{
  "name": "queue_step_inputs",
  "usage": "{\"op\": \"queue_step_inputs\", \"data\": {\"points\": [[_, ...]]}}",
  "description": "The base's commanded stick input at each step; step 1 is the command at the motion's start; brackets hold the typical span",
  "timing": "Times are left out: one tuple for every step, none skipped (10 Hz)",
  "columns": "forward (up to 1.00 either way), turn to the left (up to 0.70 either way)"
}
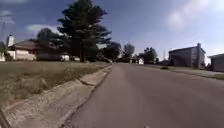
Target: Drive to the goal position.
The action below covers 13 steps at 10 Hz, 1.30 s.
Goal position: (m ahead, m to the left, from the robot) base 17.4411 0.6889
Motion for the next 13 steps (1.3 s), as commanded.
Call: {"op": "queue_step_inputs", "data": {"points": [[1.00,0.01],[1.00,-0.27],[1.00,-0.39],[1.00,-0.38],[1.00,-0.38],[1.00,-0.30],[1.00,0.00],[1.00,0.00],[1.00,0.00],[1.00,0.00],[1.00,0.00],[1.00,0.00],[1.00,0.00]]}}
